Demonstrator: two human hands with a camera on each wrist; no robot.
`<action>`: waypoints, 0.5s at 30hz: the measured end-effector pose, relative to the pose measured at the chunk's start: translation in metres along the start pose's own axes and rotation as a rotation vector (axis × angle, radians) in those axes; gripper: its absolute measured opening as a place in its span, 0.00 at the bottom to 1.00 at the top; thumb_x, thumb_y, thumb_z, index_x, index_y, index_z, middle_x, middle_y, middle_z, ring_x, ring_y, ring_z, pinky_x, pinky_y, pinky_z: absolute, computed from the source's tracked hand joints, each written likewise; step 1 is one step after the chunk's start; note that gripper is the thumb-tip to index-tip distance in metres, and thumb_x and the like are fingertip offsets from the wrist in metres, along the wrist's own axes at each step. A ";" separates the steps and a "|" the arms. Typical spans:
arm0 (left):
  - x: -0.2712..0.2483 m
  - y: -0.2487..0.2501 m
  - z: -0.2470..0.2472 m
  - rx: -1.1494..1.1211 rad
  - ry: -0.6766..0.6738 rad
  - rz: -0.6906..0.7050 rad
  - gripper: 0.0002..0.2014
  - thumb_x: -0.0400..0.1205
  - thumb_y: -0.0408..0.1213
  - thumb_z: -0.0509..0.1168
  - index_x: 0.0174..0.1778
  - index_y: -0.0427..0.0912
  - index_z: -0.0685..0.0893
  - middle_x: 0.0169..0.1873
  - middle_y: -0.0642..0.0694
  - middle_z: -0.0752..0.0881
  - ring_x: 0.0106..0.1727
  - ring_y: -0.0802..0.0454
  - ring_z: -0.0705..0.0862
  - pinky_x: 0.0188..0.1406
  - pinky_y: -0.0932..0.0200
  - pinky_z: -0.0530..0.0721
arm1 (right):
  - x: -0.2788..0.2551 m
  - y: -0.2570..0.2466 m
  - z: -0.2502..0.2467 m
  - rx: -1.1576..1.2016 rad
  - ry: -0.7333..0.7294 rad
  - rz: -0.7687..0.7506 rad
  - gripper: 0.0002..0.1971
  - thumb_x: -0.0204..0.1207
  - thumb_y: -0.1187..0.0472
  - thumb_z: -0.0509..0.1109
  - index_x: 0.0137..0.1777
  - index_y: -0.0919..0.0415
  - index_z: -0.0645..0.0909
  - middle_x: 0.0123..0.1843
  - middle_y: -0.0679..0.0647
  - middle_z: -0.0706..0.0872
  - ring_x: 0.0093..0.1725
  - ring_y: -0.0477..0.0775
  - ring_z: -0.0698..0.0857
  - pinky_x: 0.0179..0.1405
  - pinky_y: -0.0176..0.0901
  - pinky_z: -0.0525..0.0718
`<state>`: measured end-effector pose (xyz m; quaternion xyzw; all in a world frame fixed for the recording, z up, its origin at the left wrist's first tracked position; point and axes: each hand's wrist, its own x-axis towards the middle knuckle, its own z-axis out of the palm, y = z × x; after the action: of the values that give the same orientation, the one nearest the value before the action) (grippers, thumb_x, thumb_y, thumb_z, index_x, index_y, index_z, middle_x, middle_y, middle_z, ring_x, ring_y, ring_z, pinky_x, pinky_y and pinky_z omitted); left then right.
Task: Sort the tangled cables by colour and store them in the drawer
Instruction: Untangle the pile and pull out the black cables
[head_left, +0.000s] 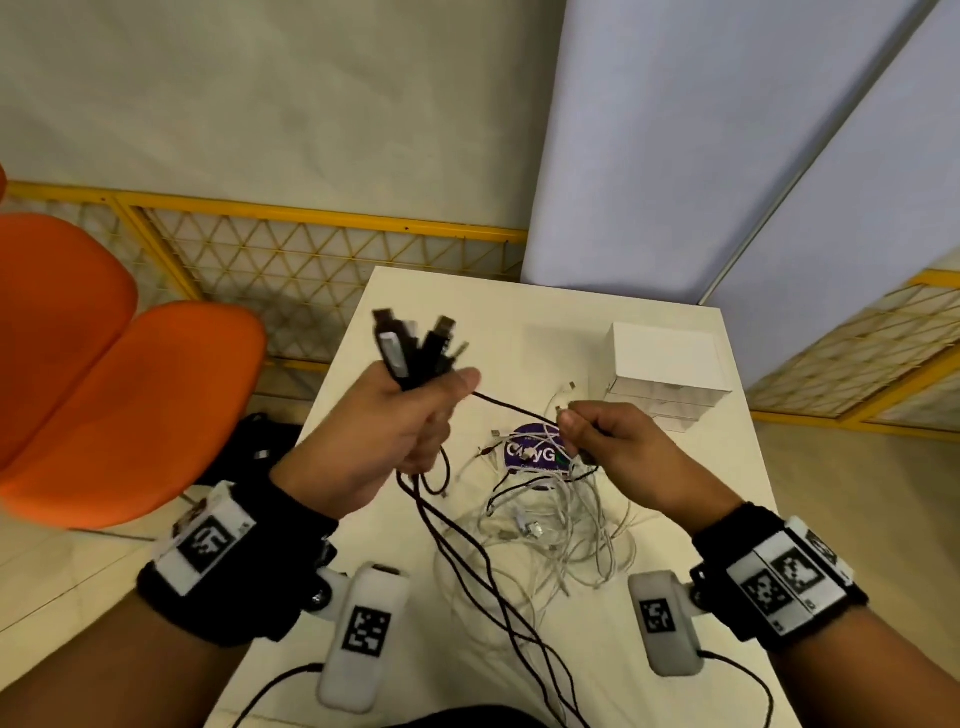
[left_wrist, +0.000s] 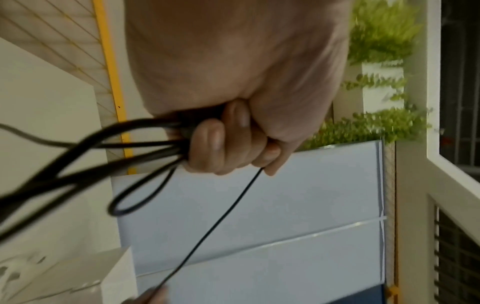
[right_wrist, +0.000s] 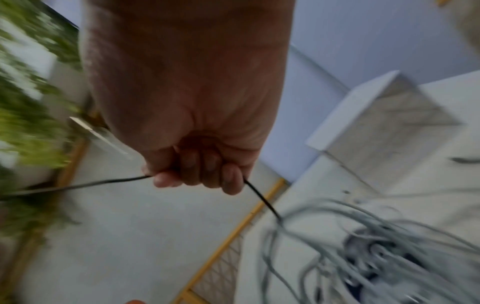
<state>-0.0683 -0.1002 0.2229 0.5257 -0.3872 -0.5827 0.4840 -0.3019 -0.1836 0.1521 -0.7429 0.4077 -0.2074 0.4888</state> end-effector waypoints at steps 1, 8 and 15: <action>-0.002 0.004 -0.007 -0.062 0.009 0.027 0.24 0.81 0.41 0.71 0.25 0.48 0.63 0.18 0.51 0.57 0.19 0.54 0.53 0.21 0.60 0.51 | -0.001 0.010 0.003 0.031 0.018 0.030 0.21 0.83 0.43 0.61 0.29 0.50 0.76 0.26 0.44 0.70 0.29 0.48 0.68 0.36 0.44 0.68; -0.037 0.031 -0.030 -0.205 -0.170 0.156 0.23 0.74 0.45 0.74 0.20 0.51 0.68 0.17 0.53 0.55 0.16 0.57 0.54 0.18 0.61 0.56 | 0.003 0.056 0.033 0.169 0.068 0.187 0.27 0.82 0.42 0.65 0.28 0.58 0.64 0.32 0.56 0.58 0.32 0.52 0.59 0.39 0.43 0.61; -0.034 0.029 -0.029 -0.283 -0.089 0.119 0.19 0.80 0.45 0.66 0.23 0.46 0.75 0.18 0.52 0.53 0.18 0.54 0.51 0.17 0.61 0.55 | 0.014 0.066 0.051 0.087 0.052 0.202 0.25 0.83 0.47 0.66 0.31 0.61 0.62 0.28 0.49 0.61 0.30 0.48 0.61 0.37 0.45 0.63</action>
<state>-0.0355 -0.0724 0.2540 0.4019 -0.3526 -0.6246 0.5693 -0.2847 -0.1793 0.0693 -0.6704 0.4836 -0.1937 0.5283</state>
